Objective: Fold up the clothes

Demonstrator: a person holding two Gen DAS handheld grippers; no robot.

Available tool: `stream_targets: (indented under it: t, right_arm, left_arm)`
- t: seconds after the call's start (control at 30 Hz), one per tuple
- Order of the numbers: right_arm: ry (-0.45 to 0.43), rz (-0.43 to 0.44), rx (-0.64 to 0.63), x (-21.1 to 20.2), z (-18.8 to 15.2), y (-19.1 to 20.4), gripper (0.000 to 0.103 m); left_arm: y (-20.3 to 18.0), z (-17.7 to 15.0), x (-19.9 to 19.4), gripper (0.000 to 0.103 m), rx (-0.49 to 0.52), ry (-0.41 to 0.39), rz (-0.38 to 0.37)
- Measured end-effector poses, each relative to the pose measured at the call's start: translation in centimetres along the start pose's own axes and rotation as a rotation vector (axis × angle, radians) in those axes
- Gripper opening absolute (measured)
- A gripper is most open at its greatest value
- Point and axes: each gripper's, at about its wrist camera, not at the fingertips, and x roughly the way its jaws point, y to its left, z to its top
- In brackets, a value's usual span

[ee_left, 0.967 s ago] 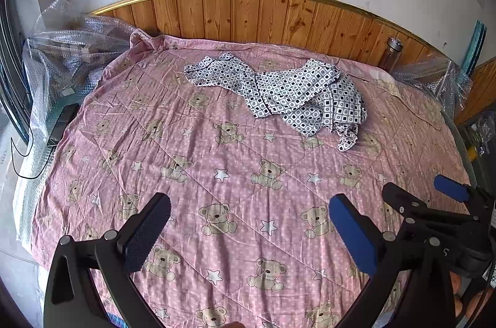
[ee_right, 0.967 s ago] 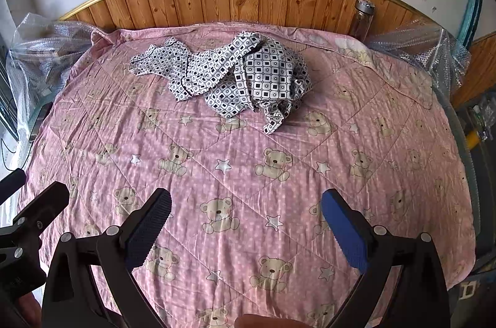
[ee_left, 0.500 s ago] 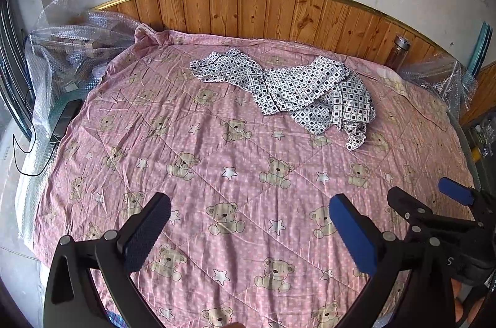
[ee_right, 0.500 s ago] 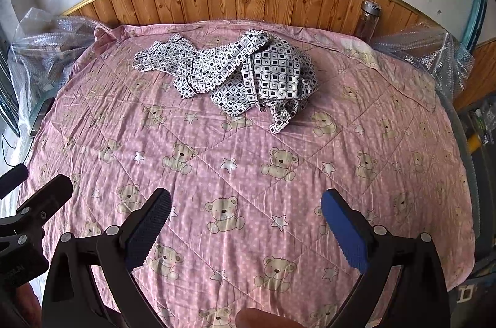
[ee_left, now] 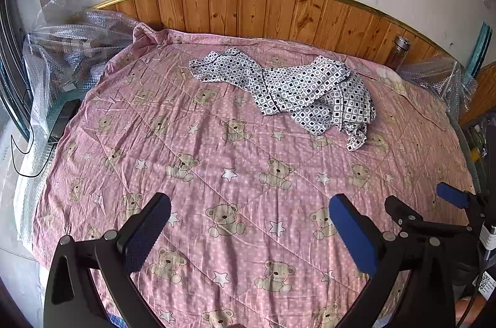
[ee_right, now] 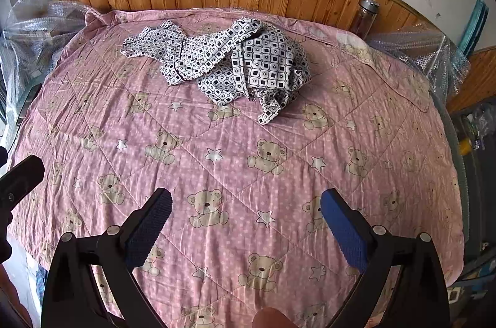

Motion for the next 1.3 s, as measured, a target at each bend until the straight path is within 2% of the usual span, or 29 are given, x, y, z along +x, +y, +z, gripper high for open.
stream_targets:
  t: [0.37,0.47,0.53,0.67,0.7,0.73,0.77,0.8,0.83,0.87,0.97,1.07,1.1,1.13,1.17,1.2,1.23,1.27,1.3]
  right_arm:
    - [-0.001,0.013,-0.003,0.1,0.5,0.5,0.097]
    - [0.002,0.014,-0.009,0.2,0.7,0.7,0.092]
    - [0.001,0.01,-0.012,0.3,0.8,0.9,0.083]
    - [0.005,0.009,-0.012,0.7,1.3,1.0,0.071]
    - [0.006,0.007,-0.013,0.8,1.4,1.0,0.062]
    - [0.011,0.008,-0.014,0.9,1.5,1.1,0.046]
    - [0.015,0.011,-0.014,1.1,1.6,1.0,0.038]
    - [0.019,0.016,-0.014,1.3,1.7,1.0,0.026]
    - [0.023,0.02,-0.014,1.5,1.7,0.9,0.015]
    - [0.027,0.024,-0.013,1.6,1.8,0.8,0.012]
    - [0.026,0.03,-0.022,2.3,2.4,0.6,0.008]
    - [0.027,0.042,-0.019,3.0,3.3,0.1,0.012]
    - [0.022,0.042,-0.015,3.2,3.7,0.0,0.031]
    - [0.015,0.038,-0.01,3.5,4.1,-0.2,0.067]
    - [0.008,0.046,-0.006,3.8,4.4,-0.4,0.078]
    - [0.002,0.059,-0.002,4.1,4.8,-0.6,0.087]
    - [0.002,0.074,0.003,4.6,5.1,-0.8,0.087]
    - [0.015,0.082,0.005,5.2,5.4,-1.0,0.088]
    - [0.032,0.085,0.004,5.9,5.8,-1.2,0.09]
  left_arm:
    - [-0.1,0.7,0.2,0.103,0.015,0.0,-0.001]
    - [0.0,0.9,0.4,0.103,0.016,0.002,-0.002]
    - [0.1,1.0,0.5,0.103,0.013,0.011,-0.01]
    - [0.1,1.3,1.0,0.103,0.006,0.039,-0.038]
    - [0.2,1.5,1.0,0.103,0.0,0.049,-0.054]
    - [0.2,1.6,1.1,0.102,-0.003,0.057,-0.068]
    - [0.1,1.7,1.2,0.101,0.0,0.061,-0.067]
    - [0.0,1.8,1.3,0.098,0.005,0.064,-0.065]
    - [-0.2,2.0,1.5,0.083,0.018,0.066,-0.06]
    - [-0.5,2.1,1.7,0.063,0.03,0.072,-0.05]
    - [-1.2,2.5,2.8,0.043,0.05,0.091,-0.05]
    - [-1.9,3.0,3.9,0.037,0.054,0.107,-0.04]
    - [-2.0,3.2,4.3,0.037,0.053,0.116,-0.042]
    - [-2.2,3.4,4.7,0.037,0.052,0.125,-0.042]
    - [-2.3,3.6,5.1,0.041,0.05,0.132,-0.039]
    - [-2.4,3.8,5.6,0.047,0.047,0.139,-0.036]
    - [-2.5,4.1,6.1,0.065,0.039,0.148,-0.036]
    - [-2.6,4.4,6.7,0.088,0.033,0.155,-0.035]
    - [-2.7,4.7,7.3,0.097,0.032,0.157,-0.022]
